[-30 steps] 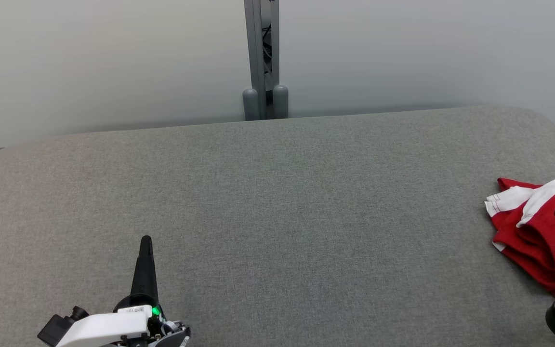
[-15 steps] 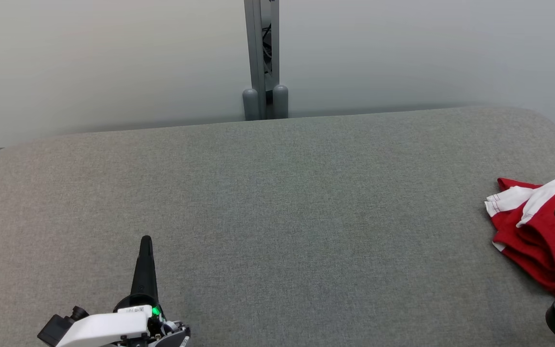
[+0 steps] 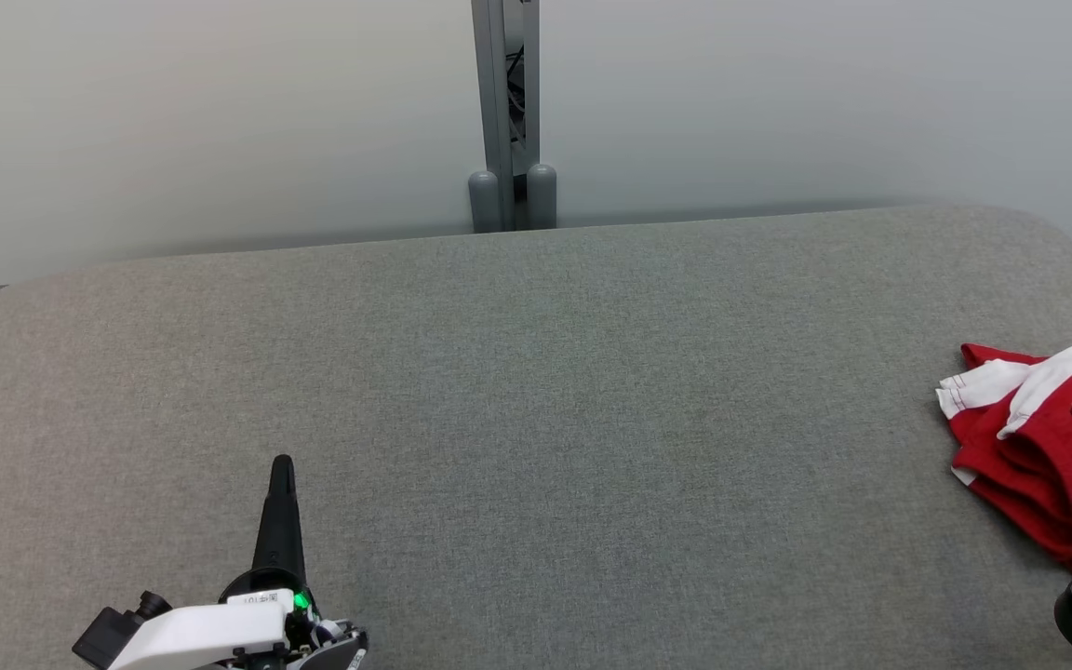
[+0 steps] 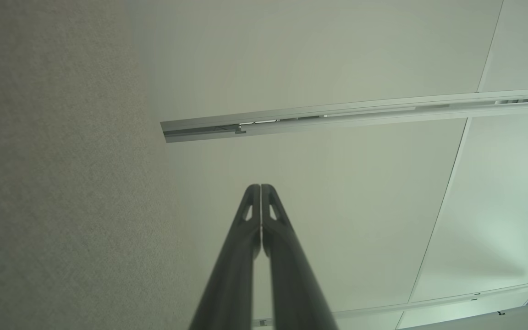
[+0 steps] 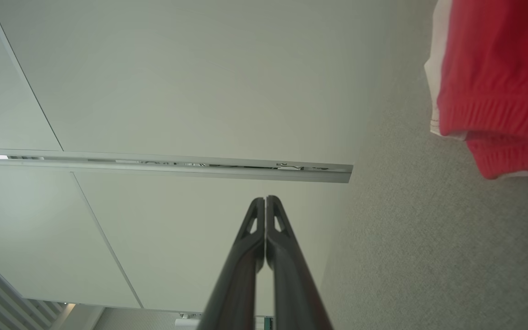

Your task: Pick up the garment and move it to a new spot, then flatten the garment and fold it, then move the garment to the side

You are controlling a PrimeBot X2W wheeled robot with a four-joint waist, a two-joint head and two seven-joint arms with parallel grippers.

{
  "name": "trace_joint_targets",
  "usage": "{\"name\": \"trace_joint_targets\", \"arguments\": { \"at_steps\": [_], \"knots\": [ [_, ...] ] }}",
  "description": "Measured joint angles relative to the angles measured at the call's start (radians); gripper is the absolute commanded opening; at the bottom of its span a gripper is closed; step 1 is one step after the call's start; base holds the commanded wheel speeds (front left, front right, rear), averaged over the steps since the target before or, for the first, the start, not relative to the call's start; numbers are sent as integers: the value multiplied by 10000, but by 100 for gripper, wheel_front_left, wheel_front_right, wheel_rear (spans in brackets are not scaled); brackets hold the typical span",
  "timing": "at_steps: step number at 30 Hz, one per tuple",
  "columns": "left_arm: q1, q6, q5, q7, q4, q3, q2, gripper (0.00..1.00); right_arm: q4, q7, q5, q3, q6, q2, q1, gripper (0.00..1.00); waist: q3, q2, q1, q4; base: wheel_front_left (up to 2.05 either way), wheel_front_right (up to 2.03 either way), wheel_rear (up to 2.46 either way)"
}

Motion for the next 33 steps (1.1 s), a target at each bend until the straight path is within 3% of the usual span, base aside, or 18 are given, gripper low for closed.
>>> {"name": "trace_joint_targets", "arguments": {
  "at_steps": [33],
  "knots": [
    [-1, 0, 0, 0, 0, 0, 0, 0, 0, -27, 29, 25, 0, -15, 1, 0, 0, 0, 0, 0, 0, 0, 0]
  ]
}}
